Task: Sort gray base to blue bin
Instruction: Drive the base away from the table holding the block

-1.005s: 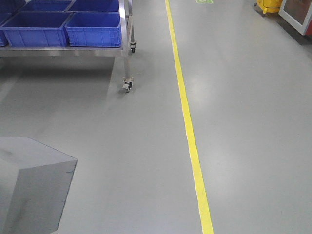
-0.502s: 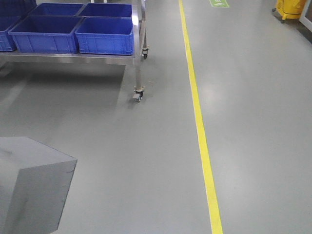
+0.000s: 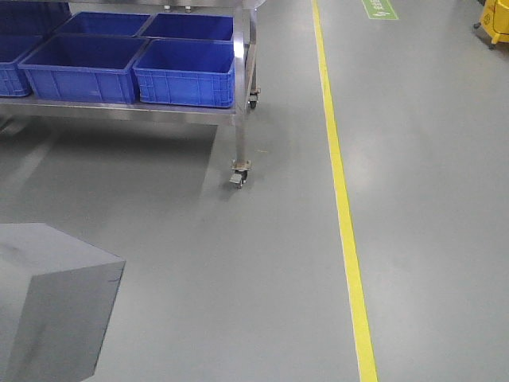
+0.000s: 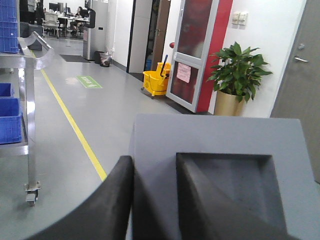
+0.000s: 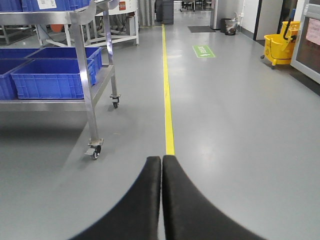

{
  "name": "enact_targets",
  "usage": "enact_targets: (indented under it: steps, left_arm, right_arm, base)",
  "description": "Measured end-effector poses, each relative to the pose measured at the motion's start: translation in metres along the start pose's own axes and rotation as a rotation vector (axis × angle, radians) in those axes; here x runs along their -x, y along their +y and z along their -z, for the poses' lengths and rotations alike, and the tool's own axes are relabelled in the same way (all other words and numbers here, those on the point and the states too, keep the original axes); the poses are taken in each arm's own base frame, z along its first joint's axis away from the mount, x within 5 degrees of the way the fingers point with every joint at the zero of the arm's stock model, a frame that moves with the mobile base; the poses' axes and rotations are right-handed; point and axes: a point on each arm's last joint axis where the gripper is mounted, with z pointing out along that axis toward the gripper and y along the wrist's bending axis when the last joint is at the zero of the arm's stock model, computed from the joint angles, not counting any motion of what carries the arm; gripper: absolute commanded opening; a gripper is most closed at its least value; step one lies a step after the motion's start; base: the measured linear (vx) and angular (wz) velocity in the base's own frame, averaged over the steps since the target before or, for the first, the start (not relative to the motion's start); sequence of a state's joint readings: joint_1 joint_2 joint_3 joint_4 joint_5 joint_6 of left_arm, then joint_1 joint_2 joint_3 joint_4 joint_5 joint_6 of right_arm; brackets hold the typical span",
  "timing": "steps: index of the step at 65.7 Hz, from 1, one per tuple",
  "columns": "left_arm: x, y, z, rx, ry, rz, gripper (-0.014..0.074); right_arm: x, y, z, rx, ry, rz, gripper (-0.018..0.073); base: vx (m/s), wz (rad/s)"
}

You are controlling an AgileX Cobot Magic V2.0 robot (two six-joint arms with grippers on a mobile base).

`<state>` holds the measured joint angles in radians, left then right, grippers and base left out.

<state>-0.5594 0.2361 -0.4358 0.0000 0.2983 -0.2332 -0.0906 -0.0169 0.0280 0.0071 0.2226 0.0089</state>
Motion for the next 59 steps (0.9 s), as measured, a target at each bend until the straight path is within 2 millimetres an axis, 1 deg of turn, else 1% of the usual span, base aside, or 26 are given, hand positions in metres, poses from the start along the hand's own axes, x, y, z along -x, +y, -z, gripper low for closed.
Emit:
enact_targets:
  steps: [31, 44, 59]
  left_arm:
    - [0.0000, 0.0000, 0.0000, 0.000, 0.000, 0.000, -0.0006]
    - [0.0000, 0.0000, 0.0000, 0.000, 0.000, 0.000, -0.0006]
    - [0.0000, 0.0000, 0.0000, 0.000, 0.000, 0.000, -0.0006]
  right_arm:
    - [0.0000, 0.0000, 0.0000, 0.000, 0.000, 0.000, -0.0005]
    - [0.0000, 0.0000, 0.0000, 0.000, 0.000, 0.000, -0.0005]
    - [0.0000, 0.0000, 0.0000, 0.000, 0.000, 0.000, -0.0005]
  base:
    - [0.35, 0.08]
    - [0.30, 0.43]
    - [0.27, 0.71]
